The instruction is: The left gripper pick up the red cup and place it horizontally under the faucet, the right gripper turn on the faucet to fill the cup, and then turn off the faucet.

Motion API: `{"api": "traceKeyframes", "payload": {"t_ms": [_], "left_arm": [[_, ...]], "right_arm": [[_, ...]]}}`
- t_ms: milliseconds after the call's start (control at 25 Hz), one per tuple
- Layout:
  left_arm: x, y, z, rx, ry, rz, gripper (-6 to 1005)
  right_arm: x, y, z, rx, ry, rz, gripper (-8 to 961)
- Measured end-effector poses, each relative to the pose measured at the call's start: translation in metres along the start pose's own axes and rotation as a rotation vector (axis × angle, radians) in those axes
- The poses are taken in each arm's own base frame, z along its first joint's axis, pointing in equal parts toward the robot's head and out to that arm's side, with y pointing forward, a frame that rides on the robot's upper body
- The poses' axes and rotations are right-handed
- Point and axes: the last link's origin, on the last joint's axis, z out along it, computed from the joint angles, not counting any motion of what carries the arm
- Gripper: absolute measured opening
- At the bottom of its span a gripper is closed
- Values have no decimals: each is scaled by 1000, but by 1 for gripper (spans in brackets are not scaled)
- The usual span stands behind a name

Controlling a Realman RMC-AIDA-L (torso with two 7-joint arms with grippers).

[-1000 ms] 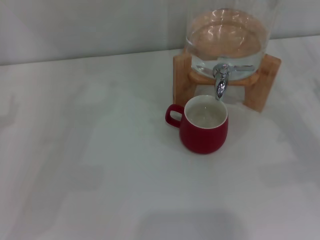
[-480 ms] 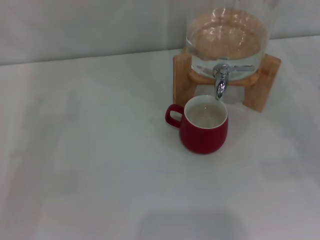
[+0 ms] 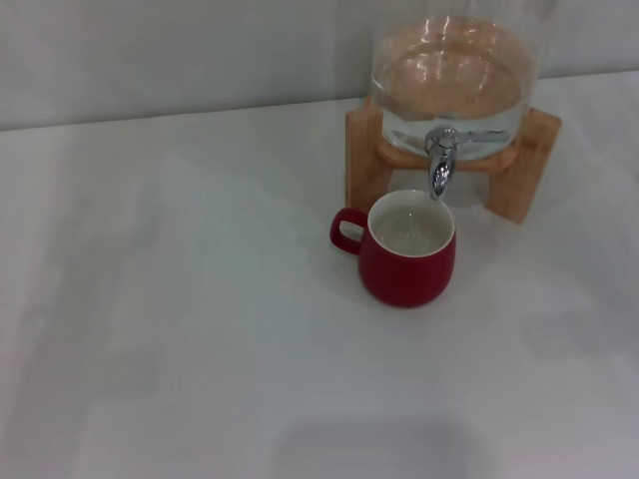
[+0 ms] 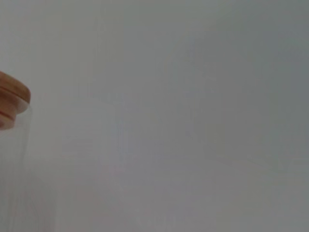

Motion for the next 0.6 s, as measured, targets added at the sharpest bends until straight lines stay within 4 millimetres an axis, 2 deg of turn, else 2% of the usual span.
{"api": "traceKeyframes", "payload": {"t_ms": [600], "left_arm": [[-1, 5, 9, -22, -7, 0, 753]], "right_arm": [[7, 3, 2, 8, 40, 9, 617]]}}
